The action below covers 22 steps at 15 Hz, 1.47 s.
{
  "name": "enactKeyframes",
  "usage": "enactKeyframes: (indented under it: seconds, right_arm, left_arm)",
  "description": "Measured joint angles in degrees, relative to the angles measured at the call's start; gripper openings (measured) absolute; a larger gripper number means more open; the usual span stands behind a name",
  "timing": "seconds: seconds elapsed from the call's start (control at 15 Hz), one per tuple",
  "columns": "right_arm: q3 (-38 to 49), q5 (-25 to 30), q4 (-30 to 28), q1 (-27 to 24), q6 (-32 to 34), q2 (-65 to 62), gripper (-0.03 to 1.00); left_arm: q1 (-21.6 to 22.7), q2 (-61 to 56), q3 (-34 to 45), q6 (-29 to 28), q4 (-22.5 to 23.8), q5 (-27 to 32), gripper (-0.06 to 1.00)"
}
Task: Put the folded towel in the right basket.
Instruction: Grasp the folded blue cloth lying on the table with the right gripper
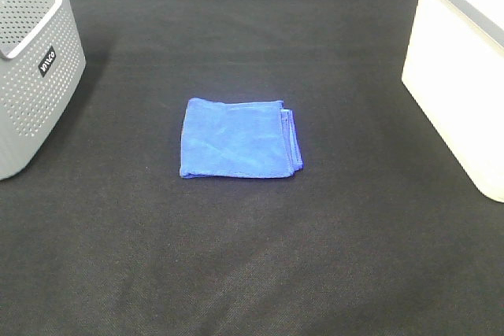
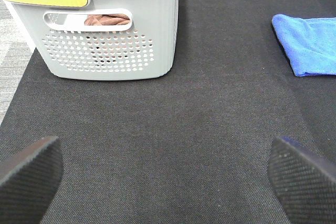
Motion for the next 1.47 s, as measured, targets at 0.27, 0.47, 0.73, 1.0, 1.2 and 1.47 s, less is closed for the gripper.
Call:
enactKeyframes:
  seconds: [0.27, 0.47, 0.73, 1.0, 1.2, 1.47]
  right_arm:
    - [-10.0, 2.7, 2.8, 0.0, 0.0, 19.3, 0.95]
    - [-31.6, 6.2, 8.7, 0.0, 0.0, 40.0, 0.95]
    - [-50.3, 6.2, 11.2, 0.0, 0.0, 56.8, 0.95]
    - [-53.9, 6.4, 12.7, 0.0, 0.0, 64.9, 0.95]
    - [-53.9, 5.0, 17.9, 0.0, -0.1, 69.1, 0.95]
    - [-54.0, -5.7, 27.5, 9.4, -2.1, 85.7, 0.92]
  left_arm:
    - [0.0, 0.0, 0.0, 0.0, 0.0, 0.0, 0.99]
    - [0.0, 0.0, 0.0, 0.0, 0.0, 0.0, 0.99]
    - [0.0, 0.0, 0.0, 0.0, 0.0, 0.0, 0.99]
    - [0.0, 0.0, 0.0, 0.0, 0.6, 0.0, 0.99]
    - [0.0, 0.0, 0.0, 0.0, 0.8, 0.0, 0.99]
    - [0.0, 0.0, 0.0, 0.0, 1.1, 0.0, 0.99]
